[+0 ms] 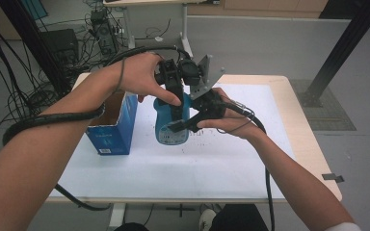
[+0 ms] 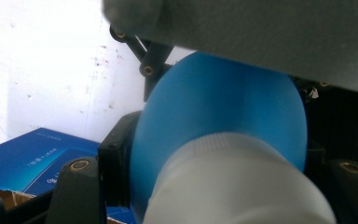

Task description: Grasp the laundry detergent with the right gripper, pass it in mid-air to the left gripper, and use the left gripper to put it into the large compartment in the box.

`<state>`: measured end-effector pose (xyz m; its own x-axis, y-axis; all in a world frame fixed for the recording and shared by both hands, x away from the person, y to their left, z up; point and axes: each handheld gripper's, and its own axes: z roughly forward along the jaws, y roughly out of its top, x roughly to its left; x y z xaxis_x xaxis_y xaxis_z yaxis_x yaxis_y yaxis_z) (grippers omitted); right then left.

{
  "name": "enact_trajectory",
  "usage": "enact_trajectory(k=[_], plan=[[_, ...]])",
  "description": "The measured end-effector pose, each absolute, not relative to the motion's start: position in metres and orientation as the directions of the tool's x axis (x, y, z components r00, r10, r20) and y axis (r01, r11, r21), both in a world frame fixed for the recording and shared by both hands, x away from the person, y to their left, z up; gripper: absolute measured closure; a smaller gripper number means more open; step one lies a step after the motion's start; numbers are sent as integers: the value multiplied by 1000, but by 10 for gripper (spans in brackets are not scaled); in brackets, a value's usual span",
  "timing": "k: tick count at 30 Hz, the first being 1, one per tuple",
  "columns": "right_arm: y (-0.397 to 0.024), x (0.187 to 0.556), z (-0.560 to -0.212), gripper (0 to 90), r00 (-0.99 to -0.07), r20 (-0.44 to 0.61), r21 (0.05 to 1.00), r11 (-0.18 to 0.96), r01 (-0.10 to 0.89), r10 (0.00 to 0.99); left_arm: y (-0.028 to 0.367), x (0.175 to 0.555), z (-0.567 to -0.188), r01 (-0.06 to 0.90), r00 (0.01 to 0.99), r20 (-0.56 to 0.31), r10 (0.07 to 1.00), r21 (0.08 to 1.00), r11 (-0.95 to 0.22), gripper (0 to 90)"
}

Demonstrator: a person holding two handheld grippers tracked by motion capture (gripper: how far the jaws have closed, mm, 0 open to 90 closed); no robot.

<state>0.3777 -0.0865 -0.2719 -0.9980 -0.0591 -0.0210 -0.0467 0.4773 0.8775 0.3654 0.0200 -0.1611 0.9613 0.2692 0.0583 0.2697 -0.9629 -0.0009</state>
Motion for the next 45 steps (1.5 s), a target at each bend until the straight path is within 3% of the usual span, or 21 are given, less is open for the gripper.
enact_trajectory(k=[24,35,45], plan=[[-85,380,-274,415,-998,-17,885,463,-41,-55,25,369,-160,280,959,46,280,10,-960,358],[-96,380,-275,183,-999,48,873,486,43,3,32,375,-156,325,944,57,326,27,-945,358],[-114,384,-272,3,-995,24,833,549,72,95,39,382,-143,397,915,71,398,28,-918,358]])
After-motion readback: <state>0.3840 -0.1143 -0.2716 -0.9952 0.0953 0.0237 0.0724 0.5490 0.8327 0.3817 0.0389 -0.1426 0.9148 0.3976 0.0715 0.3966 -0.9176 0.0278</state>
